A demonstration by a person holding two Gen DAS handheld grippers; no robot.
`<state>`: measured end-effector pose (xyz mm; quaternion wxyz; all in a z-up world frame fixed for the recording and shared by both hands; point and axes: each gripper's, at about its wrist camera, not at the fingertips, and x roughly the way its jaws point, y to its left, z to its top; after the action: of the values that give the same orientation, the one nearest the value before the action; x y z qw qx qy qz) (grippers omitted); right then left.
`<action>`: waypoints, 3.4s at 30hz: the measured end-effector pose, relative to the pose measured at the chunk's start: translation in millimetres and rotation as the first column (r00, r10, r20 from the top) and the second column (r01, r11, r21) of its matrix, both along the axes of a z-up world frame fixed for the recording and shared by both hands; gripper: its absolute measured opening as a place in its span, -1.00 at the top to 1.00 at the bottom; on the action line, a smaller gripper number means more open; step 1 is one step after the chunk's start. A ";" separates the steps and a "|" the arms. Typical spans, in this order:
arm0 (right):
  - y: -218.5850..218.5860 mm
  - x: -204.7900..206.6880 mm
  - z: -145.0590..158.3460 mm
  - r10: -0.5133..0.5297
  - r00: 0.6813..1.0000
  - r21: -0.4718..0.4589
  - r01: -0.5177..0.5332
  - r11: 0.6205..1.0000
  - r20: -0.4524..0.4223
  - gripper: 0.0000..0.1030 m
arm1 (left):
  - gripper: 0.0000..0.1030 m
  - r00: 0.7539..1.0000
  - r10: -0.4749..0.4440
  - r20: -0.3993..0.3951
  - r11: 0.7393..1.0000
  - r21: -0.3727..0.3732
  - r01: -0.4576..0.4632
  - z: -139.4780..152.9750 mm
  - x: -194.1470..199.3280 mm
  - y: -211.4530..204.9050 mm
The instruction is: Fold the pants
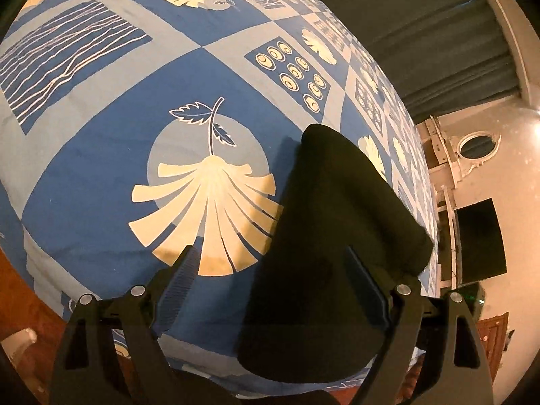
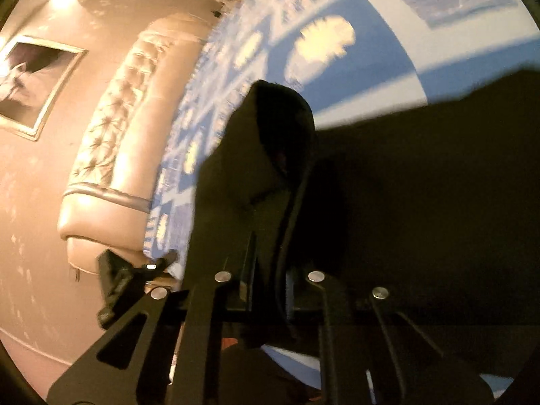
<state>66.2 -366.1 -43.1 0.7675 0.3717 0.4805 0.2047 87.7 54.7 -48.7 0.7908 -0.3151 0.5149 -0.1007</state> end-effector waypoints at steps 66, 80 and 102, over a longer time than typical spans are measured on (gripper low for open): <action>-165.1 -60.4 -50.9 -0.025 0.994 0.193 0.045 0.980 -0.104 -0.71 | -0.69 0.922 -0.380 -0.067 0.905 -0.235 0.356 -31.2 13.8 -90.2; -152.2 -58.0 -49.0 -0.008 0.990 0.109 0.023 0.994 -0.140 -0.17 | -0.69 0.923 -0.384 -0.034 0.894 -0.263 0.362 -38.0 2.4 -101.7; -153.9 -57.2 -55.3 -0.024 0.991 0.124 0.040 0.992 -0.131 -0.16 | -0.80 0.907 -0.414 0.076 0.908 -0.033 0.417 -24.7 -17.7 -127.5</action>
<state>8.9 -520.1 -98.3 0.7129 0.4395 0.5095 0.1977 69.9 -72.7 -73.4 0.7602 -0.2140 0.5405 -0.2900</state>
